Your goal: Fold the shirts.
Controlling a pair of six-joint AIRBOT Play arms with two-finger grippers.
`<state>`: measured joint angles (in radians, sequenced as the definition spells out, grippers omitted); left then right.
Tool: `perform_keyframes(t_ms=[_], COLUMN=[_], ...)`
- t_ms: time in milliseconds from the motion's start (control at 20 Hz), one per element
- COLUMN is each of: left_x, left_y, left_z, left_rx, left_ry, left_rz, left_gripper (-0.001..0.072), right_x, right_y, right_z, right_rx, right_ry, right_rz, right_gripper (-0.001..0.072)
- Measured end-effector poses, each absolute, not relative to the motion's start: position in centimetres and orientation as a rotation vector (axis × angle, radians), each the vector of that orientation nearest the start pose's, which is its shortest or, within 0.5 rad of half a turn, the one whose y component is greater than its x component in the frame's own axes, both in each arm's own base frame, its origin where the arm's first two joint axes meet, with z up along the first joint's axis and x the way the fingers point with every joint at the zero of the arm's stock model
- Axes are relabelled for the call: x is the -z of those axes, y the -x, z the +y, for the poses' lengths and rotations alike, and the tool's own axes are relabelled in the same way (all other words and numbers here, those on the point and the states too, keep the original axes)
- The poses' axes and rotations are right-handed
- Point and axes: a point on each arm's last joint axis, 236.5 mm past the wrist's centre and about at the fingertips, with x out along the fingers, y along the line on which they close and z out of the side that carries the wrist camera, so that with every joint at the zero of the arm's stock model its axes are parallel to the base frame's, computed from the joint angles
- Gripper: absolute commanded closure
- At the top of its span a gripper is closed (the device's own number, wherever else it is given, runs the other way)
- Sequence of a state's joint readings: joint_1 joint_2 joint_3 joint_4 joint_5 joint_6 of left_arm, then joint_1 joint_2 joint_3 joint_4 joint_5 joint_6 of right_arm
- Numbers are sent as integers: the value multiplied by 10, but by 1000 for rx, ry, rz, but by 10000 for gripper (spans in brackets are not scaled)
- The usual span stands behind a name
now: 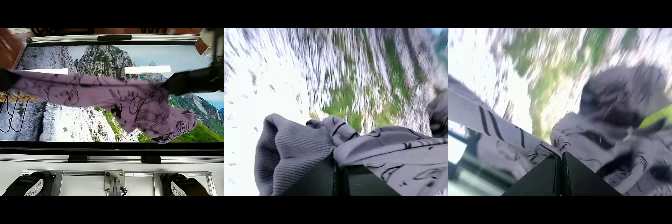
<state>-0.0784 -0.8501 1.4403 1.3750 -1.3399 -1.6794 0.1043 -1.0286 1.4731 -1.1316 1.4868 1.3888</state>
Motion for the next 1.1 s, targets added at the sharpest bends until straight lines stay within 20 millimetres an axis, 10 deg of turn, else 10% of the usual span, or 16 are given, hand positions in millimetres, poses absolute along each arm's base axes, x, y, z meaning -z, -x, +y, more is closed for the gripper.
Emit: perform_keyframes(t_ms=[100, 250, 550, 850, 1100], left_x=[-211, -159, -128, -124, -124], left_y=[-322, -322, -324, -327, -328], left_z=[-76, -81, -63, -40, -36], left_rx=[199, 194, 128, 59, 49], left_ry=[202, 222, 210, 227, 228], left_rz=[864, 964, 1007, 1003, 1002], left_gripper=[652, 652, 652, 652, 652], right_x=[-154, -86, -48, -79, -19], right_y=[-302, -272, -245, -332, -288], right_z=[165, 215, 256, 127, 14], right_rx=[-652, -747, -834, -443, -136], right_ry=[-114, -160, -95, -107, -162], right_rz=[1143, 1317, 1404, 1284, 1546], right_gripper=[634, 175, 174, 40, 39])
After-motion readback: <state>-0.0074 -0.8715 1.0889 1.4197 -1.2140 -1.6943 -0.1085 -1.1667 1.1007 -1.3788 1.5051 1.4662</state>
